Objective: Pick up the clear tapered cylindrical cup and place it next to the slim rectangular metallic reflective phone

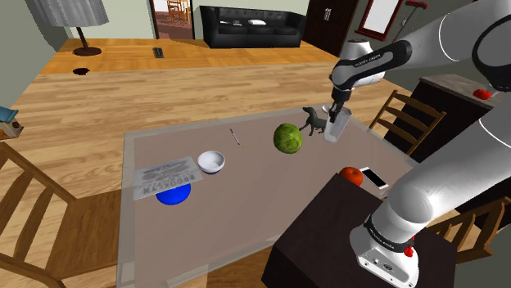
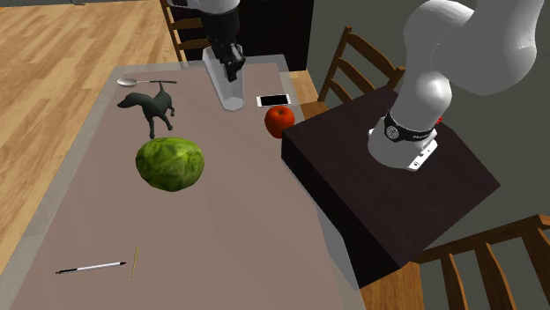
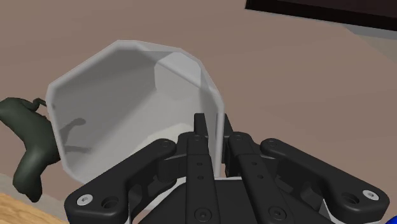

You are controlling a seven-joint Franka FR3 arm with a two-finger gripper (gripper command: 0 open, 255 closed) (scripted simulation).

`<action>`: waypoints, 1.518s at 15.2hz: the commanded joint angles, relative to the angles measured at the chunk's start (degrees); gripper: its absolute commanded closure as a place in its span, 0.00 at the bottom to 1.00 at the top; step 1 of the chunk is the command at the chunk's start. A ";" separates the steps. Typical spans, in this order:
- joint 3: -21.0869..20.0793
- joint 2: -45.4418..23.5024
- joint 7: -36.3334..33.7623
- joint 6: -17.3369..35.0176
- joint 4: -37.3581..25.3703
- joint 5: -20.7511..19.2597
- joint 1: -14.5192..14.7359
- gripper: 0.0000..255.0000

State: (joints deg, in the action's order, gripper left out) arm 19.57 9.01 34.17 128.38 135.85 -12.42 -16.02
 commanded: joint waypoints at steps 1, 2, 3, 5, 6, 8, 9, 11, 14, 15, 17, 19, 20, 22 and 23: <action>1.78 1.34 2.68 0.58 1.44 -0.91 -1.55 1.00; 2.62 1.92 3.92 0.76 1.98 -1.33 -2.27 1.00; 3.47 2.44 5.18 0.93 2.45 -1.74 -2.99 1.00; 5.23 3.31 7.78 1.27 3.19 -2.52 -4.43 1.00; 6.13 3.66 9.13 1.43 3.45 -2.88 -5.15 1.00; 7.98 4.18 11.89 1.75 3.79 -3.51 -6.54 1.00; 8.93 4.34 13.32 1.91 3.85 -3.78 -7.23 1.00; 10.89 4.46 16.26 2.23 3.79 -4.20 -8.52 1.00; 13.95 4.14 20.92 2.72 3.19 -4.45 -10.30 1.00; 15.00 3.89 22.54 2.89 2.86 -4.41 -10.84 1.00; 17.13 3.16 25.90 3.24 2.01 -4.10 -11.84 1.00; 19.32 2.13 29.44 3.60 0.90 -3.46 -12.72 1.00; 20.44 1.49 31.29 3.78 0.26 -2.99 -13.10 1.00; 22.69 -0.05 35.16 4.12 -1.22 -1.71 -13.81 1.00; 23.83 -0.95 37.18 4.28 -2.05 -0.88 -14.12 1.00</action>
State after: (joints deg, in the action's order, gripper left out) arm 42.22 9.38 69.06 132.33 134.87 -14.45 -29.99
